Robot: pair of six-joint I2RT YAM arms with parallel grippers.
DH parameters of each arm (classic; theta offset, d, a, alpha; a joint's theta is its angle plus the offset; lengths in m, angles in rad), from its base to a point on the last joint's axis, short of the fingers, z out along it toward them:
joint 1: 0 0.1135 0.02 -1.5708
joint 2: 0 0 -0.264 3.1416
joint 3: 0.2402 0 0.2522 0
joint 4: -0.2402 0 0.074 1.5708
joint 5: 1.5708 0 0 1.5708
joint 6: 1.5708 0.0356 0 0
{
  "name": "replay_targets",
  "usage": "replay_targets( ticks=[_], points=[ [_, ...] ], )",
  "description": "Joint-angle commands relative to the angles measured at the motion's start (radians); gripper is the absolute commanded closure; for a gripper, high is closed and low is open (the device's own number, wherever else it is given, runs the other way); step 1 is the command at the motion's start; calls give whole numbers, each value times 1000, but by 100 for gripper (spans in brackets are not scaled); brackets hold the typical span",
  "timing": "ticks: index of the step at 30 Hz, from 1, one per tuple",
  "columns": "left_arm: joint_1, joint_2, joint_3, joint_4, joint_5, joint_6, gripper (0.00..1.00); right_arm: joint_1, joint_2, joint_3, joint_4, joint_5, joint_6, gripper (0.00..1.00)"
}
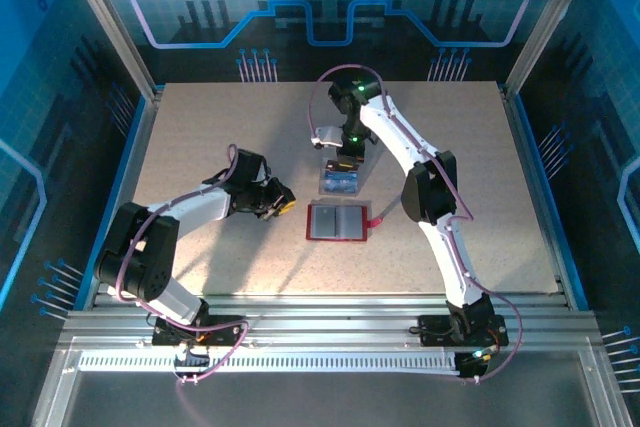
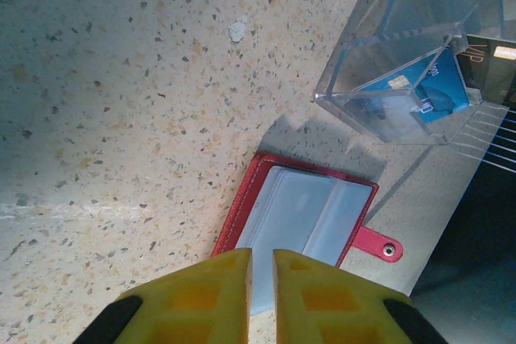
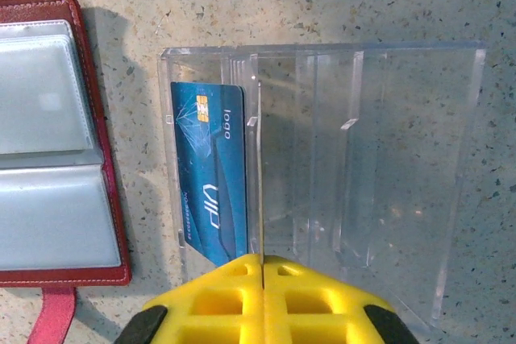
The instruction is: Take the credit cards out of the card holder
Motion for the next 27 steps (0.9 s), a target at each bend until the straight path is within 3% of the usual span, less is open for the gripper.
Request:
replay_targets(
  ticks=[1, 16, 27],
  points=[
    [9, -16, -6, 8, -6, -19, 84, 5, 18, -11, -10, 8, 17, 82],
    [9, 5, 0, 24, 10, -23, 84, -1, -34, -78, 100, 74, 80, 75],
    [-1, 33, 11, 44, 42, -22, 84, -4, -207, -267, 242, -9, 192, 74]
  ],
)
